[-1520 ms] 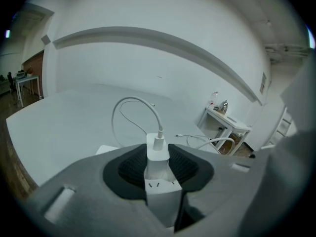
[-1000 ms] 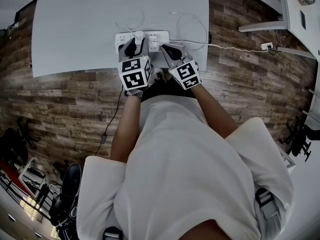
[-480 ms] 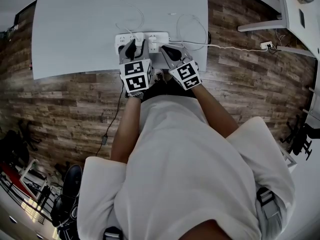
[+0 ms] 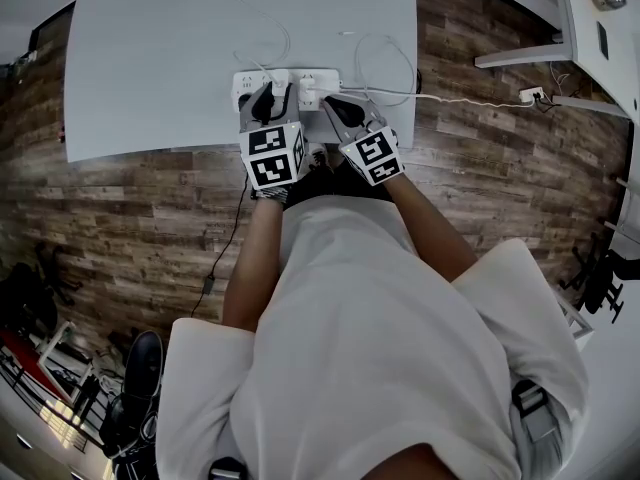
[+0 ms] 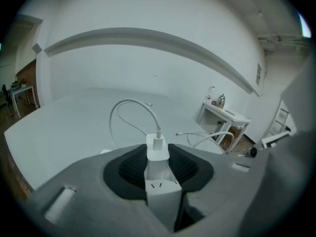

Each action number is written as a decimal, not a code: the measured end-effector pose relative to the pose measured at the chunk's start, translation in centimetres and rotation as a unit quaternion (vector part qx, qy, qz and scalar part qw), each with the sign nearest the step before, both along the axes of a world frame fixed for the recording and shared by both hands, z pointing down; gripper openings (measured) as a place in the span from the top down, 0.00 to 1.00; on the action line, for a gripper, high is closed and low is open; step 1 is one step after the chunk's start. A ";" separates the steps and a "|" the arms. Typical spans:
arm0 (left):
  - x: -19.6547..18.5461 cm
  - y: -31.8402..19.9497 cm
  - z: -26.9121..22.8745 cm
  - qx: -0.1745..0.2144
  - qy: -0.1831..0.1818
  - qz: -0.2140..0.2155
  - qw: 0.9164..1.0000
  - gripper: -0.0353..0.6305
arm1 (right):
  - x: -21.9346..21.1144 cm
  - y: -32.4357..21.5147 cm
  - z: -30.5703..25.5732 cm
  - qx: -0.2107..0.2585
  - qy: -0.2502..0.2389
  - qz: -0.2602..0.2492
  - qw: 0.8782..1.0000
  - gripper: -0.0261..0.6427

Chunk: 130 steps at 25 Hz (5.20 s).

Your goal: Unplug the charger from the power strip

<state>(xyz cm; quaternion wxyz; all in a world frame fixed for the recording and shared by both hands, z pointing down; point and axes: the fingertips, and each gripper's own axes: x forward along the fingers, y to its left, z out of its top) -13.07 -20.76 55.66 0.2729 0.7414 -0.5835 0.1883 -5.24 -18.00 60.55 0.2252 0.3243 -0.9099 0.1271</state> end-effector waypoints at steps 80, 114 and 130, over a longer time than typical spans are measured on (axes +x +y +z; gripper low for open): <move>0.2 -0.1 -0.2 0.007 -0.053 0.028 0.998 0.74 | 0.0 -0.2 0.0 -0.006 -0.001 -0.002 1.000 0.96; -2.9 -0.6 -1.6 0.028 0.050 -0.013 0.998 0.74 | 0.1 -0.2 0.0 -0.004 0.001 0.000 1.000 0.96; -4.3 -2.3 -0.7 0.025 0.115 -0.012 0.993 0.74 | 0.3 -0.2 0.0 -0.014 -0.005 0.005 1.000 0.96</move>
